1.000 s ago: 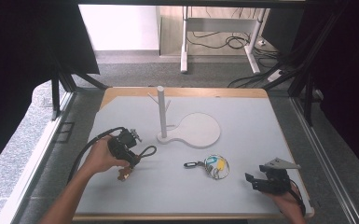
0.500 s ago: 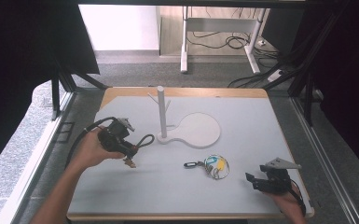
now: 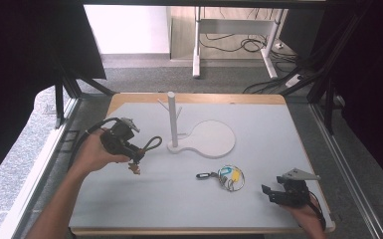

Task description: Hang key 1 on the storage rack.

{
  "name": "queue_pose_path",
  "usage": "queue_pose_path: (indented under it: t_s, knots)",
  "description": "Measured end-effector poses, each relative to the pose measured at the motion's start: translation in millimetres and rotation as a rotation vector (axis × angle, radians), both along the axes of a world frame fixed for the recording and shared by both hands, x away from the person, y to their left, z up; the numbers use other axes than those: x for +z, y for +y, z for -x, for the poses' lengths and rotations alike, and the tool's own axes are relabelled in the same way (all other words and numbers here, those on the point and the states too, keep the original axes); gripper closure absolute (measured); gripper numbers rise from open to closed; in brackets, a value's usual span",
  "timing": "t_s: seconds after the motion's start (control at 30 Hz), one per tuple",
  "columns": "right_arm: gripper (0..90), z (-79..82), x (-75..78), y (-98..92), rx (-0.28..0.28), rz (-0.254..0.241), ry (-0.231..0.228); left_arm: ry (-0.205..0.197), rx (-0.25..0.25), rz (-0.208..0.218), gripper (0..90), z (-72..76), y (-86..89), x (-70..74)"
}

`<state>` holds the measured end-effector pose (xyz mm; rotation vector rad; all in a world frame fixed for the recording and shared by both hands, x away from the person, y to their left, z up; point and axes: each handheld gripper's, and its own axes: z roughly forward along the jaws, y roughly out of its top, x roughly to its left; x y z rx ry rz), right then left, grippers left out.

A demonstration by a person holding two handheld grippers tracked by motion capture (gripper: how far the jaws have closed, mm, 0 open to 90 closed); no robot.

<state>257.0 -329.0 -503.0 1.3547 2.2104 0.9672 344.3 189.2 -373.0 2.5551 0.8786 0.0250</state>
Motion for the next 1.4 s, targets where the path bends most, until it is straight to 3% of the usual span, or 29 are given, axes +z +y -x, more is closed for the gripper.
queue_pose_path:
  t_s: [0.47,0.8,1.4]
  knots:
    - [29.1,-0.3,-0.7,0.4,-0.001,0.0,0.001,-0.006,0.024,0.038,66.8,-12.4,5.6,19.9]
    - [29.1,-0.5,-1.2,0.6,-0.001,-0.001,0.004,0.007,0.022,0.01,66.8,-27.9,3.7,35.6]
    - [29.1,-1.2,-1.6,-0.4,-0.001,0.002,0.005,-0.009,0.037,0.029,66.7,-51.2,2.6,58.5]
